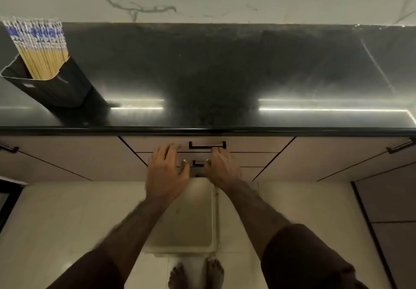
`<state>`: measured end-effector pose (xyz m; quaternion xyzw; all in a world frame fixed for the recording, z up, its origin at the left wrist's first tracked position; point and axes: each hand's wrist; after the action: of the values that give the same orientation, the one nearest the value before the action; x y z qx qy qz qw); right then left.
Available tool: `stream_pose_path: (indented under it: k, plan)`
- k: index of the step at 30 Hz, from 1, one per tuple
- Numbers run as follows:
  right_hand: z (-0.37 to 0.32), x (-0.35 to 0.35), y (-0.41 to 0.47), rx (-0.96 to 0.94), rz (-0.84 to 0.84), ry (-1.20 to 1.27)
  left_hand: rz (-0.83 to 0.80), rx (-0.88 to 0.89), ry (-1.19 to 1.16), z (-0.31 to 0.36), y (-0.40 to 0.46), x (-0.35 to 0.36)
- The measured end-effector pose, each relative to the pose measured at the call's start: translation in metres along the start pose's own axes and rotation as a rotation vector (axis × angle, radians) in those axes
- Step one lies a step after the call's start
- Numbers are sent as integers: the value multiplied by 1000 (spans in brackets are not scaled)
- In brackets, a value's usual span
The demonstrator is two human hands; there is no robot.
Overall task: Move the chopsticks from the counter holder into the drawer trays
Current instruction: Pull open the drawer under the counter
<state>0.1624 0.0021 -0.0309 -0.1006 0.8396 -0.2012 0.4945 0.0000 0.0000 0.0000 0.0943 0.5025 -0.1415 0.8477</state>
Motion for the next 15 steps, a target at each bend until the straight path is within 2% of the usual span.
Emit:
stream_pose_path:
  k: [8, 13, 15]
  plan:
    - [5, 22, 58, 17, -175, -120, 2, -151, -52, -36, 0, 29]
    - [15, 40, 83, 40, -288, -157, 16, -171, -65, -50, 0, 40]
    - [18, 47, 88, 43, -277, -159, 10, -183, -71, -54, 2, 44]
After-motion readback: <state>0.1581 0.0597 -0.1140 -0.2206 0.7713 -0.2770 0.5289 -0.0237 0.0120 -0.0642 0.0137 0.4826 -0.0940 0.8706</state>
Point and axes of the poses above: each hand's wrist, its own y-axis towards the middle knuckle, its own x-axis out of the palm, z = x × y, and after that the axes turned 12 degrees about -z, right-handed
